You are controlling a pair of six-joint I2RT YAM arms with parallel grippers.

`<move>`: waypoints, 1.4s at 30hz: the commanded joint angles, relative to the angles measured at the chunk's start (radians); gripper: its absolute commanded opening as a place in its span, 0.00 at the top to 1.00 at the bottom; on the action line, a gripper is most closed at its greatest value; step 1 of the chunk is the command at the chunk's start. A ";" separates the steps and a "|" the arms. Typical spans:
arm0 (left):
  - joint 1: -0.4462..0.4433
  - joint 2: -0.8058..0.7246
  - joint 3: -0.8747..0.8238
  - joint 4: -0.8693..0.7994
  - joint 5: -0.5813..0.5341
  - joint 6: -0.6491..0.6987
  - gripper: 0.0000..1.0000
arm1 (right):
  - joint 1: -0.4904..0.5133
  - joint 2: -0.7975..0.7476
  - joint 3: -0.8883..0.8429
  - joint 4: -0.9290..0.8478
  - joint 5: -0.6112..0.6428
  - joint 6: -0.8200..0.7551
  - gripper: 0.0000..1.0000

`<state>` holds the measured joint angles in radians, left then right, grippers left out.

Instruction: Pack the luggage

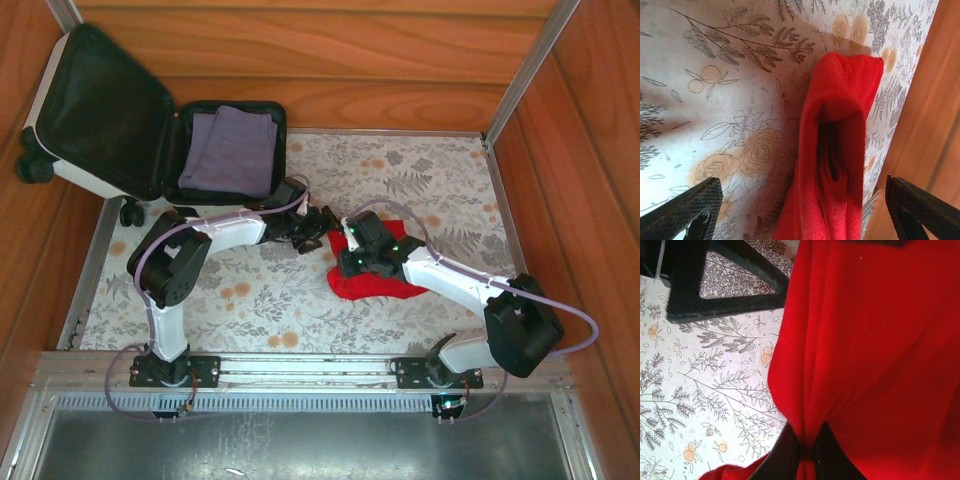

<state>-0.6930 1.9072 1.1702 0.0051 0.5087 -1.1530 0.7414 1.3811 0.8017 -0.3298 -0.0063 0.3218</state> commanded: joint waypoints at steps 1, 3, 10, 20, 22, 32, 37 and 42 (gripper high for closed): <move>-0.021 0.031 0.037 -0.001 0.033 -0.017 0.14 | 0.012 0.007 0.030 0.009 -0.025 -0.013 1.00; -0.026 0.040 0.053 -0.001 0.039 -0.014 0.16 | 0.012 0.006 0.030 0.008 -0.025 -0.015 1.00; -0.038 0.067 0.054 -0.002 0.047 -0.005 0.30 | 0.012 0.002 0.037 0.008 -0.019 -0.023 1.00; -0.062 0.119 0.084 -0.003 0.051 0.004 0.47 | 0.012 0.006 0.050 0.008 -0.016 -0.031 1.00; -0.063 0.123 0.089 -0.003 0.052 0.006 0.52 | 0.012 0.005 0.052 0.006 -0.015 -0.033 1.00; -0.065 0.100 0.088 -0.003 0.022 0.033 0.86 | 0.012 -0.010 0.052 -0.024 0.052 -0.021 0.78; -0.065 0.093 0.094 -0.002 0.023 0.043 1.00 | 0.012 -0.080 0.049 -0.069 0.161 0.009 0.43; -0.058 0.070 0.110 -0.004 0.009 0.088 1.00 | 0.012 -0.270 -0.023 -0.064 0.369 0.068 0.40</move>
<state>-0.7513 2.0102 1.2518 0.0059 0.5392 -1.1072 0.7467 1.2079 0.8120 -0.3824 0.2008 0.3431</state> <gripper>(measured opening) 0.096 0.593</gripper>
